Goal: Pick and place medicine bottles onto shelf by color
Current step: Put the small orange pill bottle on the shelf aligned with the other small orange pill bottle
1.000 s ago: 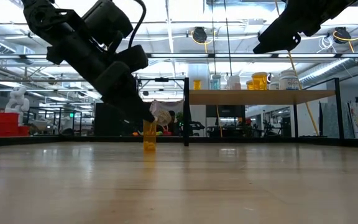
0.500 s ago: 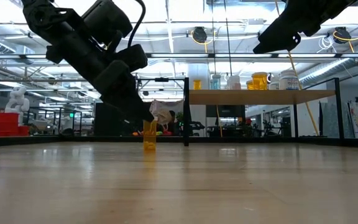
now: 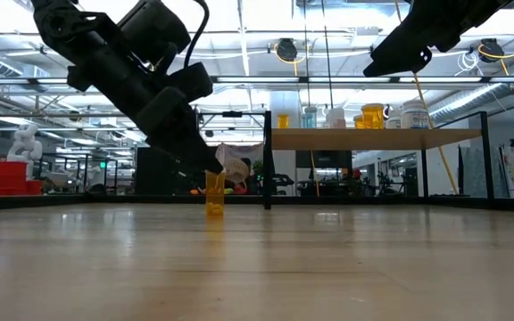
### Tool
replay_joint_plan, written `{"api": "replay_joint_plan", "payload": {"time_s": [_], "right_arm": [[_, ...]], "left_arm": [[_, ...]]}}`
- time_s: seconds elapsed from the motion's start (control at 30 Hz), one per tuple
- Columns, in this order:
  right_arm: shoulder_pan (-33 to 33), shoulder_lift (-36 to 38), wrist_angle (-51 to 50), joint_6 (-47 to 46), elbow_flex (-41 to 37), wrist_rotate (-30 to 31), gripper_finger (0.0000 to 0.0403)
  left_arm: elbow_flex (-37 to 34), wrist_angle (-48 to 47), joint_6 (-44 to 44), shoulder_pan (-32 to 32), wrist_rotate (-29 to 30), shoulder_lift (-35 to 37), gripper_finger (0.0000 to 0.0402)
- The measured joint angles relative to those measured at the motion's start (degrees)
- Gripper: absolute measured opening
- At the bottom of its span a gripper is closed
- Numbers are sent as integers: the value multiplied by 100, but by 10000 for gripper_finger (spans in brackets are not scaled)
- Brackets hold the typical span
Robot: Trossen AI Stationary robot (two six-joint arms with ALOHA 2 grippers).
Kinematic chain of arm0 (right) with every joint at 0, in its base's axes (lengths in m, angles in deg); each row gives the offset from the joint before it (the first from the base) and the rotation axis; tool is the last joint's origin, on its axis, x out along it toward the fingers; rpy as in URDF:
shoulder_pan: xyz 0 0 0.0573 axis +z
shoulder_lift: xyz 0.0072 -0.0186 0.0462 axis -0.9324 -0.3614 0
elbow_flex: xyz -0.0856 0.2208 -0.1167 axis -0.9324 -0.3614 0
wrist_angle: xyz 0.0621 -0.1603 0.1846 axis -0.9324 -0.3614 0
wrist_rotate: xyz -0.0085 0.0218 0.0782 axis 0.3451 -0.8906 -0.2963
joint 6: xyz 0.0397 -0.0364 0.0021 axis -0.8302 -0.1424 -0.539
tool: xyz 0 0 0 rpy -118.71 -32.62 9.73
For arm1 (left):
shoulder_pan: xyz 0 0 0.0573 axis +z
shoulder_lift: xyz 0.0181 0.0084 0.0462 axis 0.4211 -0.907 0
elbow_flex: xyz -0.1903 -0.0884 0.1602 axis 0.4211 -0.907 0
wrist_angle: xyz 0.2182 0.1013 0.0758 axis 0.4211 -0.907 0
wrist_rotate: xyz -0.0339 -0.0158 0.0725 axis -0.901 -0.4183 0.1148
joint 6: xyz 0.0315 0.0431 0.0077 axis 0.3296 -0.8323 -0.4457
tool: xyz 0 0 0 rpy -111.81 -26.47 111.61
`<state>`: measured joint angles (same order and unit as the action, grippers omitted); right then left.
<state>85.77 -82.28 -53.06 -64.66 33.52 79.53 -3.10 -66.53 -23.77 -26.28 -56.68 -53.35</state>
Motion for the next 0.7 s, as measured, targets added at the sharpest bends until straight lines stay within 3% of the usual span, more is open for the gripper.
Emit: {"api": "replay_joint_plan", "payload": {"time_s": [0.5,0.7], "right_arm": [[1,0,1,21,0,1,249],[0,0,0,22,0,1,249]], "left_arm": [[0,11,-56,63,-2,-2,244],[0,-101,-49,58,-4,-4,205]]}}
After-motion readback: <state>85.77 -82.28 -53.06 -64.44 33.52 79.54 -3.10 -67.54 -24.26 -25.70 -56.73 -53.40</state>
